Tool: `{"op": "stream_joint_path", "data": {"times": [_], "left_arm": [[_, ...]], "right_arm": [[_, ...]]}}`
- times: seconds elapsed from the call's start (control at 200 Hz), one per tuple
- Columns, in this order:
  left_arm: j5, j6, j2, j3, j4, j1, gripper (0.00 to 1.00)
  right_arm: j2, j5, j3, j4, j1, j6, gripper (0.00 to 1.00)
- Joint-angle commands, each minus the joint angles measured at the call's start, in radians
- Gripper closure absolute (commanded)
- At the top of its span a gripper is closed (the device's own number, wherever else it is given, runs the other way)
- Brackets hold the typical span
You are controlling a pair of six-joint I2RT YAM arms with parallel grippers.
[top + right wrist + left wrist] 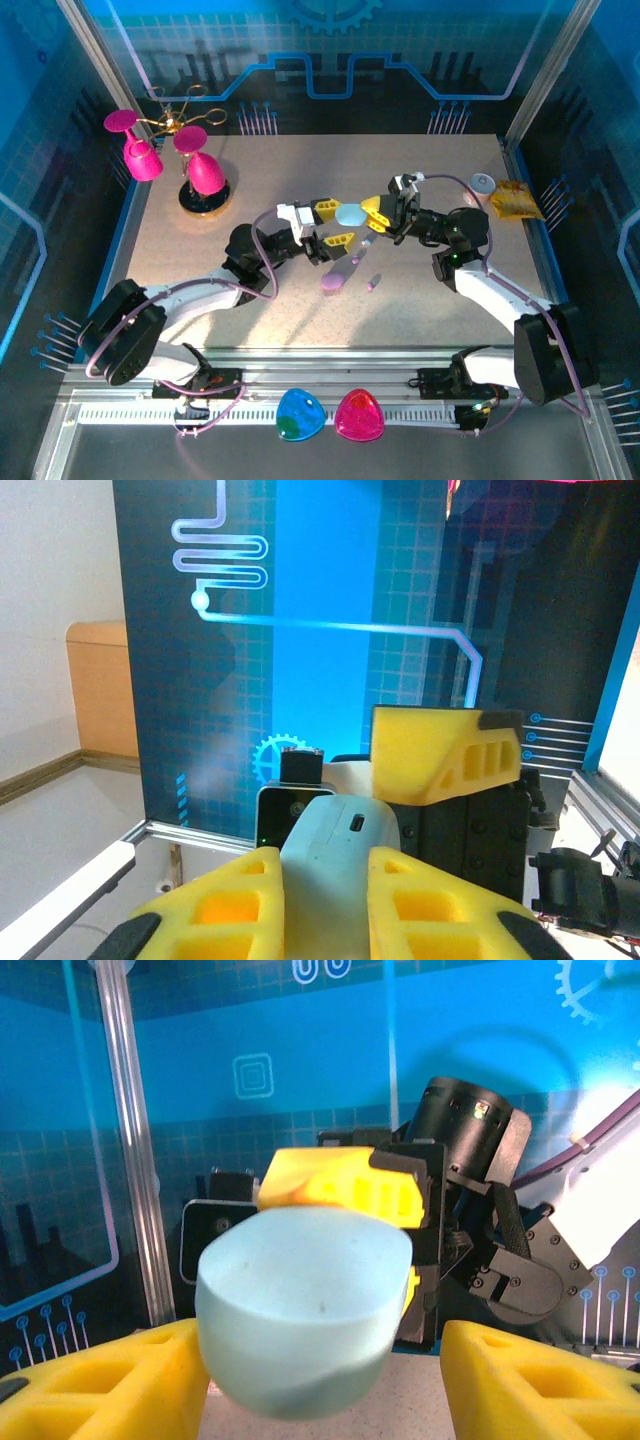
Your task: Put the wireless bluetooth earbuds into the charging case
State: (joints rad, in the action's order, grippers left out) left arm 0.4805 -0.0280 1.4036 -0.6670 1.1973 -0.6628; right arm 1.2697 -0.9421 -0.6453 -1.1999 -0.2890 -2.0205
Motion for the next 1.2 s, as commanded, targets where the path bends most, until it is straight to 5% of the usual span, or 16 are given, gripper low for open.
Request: {"op": "stream_joint_path", "data": {"times": [0.0, 0.705, 0.955, 1.03, 1.195], "left_arm": [[0.050, 0.004, 0.011, -0.032, 0.051, 0.008, 0.41], [0.104, 0.025, 0.017, -0.059, -0.006, 0.017, 0.50], [0.114, 0.028, 0.018, -0.058, -0.019, 0.017, 0.62], [0.114, 0.028, 0.017, -0.060, -0.025, 0.018, 0.66], [0.094, 0.013, -0.002, -0.077, -0.102, 0.018, 0.73]], "right_arm": [[0.010, 0.027, 0.012, -0.088, -0.010, -0.028, 0.92], [0.026, 0.019, 0.023, -0.099, -0.012, -0.025, 0.92], [0.022, 0.022, 0.016, -0.104, -0.012, -0.030, 0.89], [0.023, 0.021, 0.008, -0.101, -0.011, -0.030, 0.82], [0.002, 0.016, 0.001, -0.025, -0.001, 0.031, 0.46]]}}
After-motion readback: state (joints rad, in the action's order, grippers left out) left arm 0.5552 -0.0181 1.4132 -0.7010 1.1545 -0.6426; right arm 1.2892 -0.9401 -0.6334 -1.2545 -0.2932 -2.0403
